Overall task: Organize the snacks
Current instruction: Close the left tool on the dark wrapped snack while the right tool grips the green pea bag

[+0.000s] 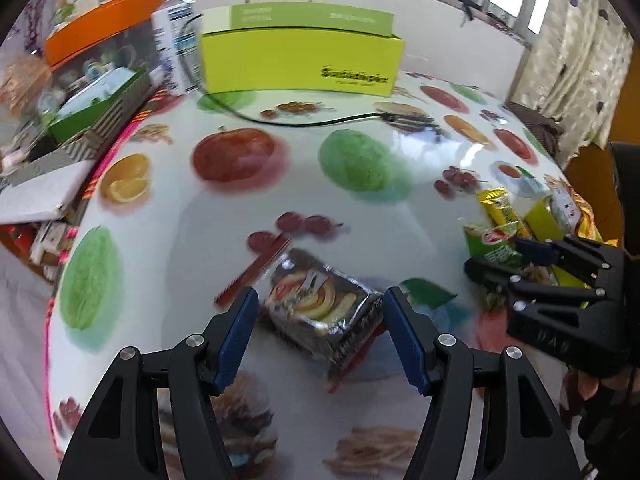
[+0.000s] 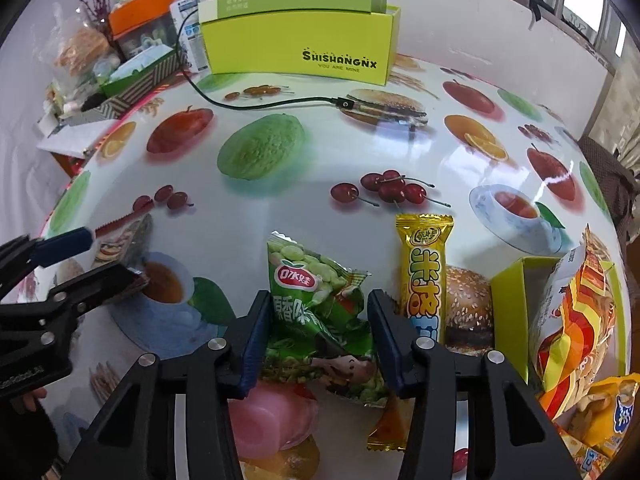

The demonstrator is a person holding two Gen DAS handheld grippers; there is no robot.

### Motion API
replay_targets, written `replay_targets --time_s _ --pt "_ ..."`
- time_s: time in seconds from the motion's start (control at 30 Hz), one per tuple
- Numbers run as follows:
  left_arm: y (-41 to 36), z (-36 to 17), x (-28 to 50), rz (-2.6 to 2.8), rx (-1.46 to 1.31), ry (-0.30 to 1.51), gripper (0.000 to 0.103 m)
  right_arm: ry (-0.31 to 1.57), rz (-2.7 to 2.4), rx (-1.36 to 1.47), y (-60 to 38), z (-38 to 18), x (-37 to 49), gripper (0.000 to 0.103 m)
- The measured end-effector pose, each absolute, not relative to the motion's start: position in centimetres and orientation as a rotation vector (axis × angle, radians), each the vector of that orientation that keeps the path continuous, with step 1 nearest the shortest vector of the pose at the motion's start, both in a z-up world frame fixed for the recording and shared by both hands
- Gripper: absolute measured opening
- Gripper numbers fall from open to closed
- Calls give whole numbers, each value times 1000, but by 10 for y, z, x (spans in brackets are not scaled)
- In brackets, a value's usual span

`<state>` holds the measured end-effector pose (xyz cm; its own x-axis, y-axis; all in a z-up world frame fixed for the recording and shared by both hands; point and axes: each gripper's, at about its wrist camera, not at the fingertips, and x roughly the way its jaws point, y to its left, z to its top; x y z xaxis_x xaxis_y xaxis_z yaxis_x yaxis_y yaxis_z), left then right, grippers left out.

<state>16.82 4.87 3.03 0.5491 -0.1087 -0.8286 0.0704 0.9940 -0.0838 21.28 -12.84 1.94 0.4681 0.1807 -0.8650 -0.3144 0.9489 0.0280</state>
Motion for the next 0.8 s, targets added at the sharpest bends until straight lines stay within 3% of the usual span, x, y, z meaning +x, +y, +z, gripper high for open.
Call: replay_targets --time_s 0.4,0.8 --pt "62 41 161 -72 -146 954 66 1047 345 -133 -126 20 210 47" --pt "53 13 183 16 -109 1059 66 1054 359 -116 -128 16 212 47"
